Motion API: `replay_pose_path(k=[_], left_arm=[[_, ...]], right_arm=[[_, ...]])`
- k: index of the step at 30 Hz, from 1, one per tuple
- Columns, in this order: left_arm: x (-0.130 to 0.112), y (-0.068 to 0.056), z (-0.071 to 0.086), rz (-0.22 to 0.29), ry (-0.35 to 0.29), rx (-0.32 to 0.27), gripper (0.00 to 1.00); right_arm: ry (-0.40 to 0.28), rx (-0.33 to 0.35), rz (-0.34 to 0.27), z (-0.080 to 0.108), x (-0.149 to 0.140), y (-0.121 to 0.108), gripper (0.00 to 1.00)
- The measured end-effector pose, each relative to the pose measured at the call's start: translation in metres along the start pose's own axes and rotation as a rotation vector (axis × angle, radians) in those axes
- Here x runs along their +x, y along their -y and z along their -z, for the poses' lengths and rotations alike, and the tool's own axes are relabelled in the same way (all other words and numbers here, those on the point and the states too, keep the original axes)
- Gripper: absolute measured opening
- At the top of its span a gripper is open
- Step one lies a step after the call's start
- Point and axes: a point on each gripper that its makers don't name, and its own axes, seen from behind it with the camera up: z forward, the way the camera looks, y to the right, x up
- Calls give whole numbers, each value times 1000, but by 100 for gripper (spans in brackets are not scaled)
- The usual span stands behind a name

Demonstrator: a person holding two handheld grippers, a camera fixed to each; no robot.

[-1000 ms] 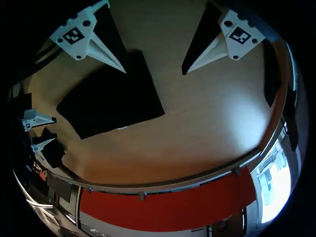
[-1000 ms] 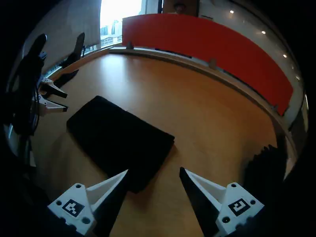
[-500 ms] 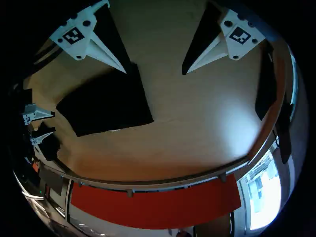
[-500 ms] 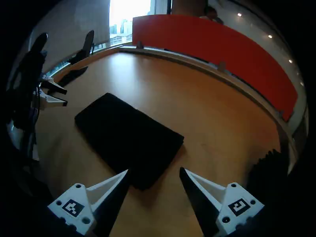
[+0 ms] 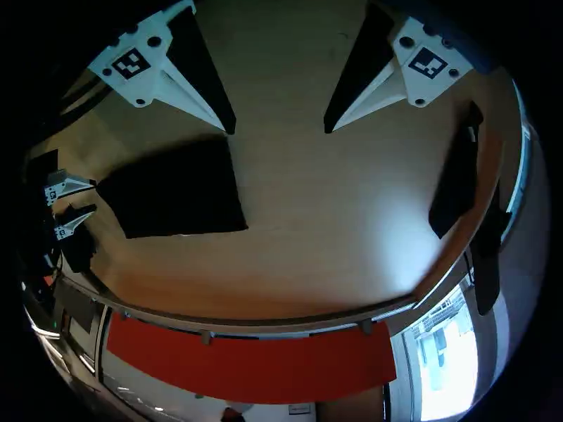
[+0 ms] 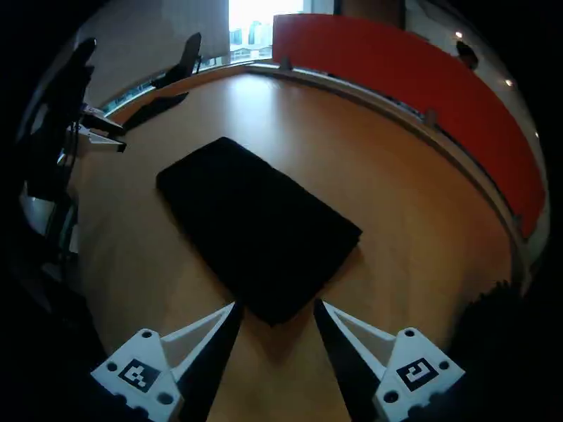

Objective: Fold towel

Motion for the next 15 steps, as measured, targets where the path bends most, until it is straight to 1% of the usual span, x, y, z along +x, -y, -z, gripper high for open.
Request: replay_pose_path(k=[4, 7, 9, 15], left_arm=[[-4, 4, 5, 8, 0, 13, 94], [-6, 4, 9, 18, -2, 14, 93], [-6, 5, 10, 23, -3, 15, 93], [-7, 6, 11, 27, -4, 18, 93]], right_arm=[[34, 22, 27, -3, -8, 3, 57], [53, 33, 33, -4, -12, 4, 46], [59, 36, 32, -5, -13, 4, 44], [73, 39, 33, -5, -18, 2, 44]])
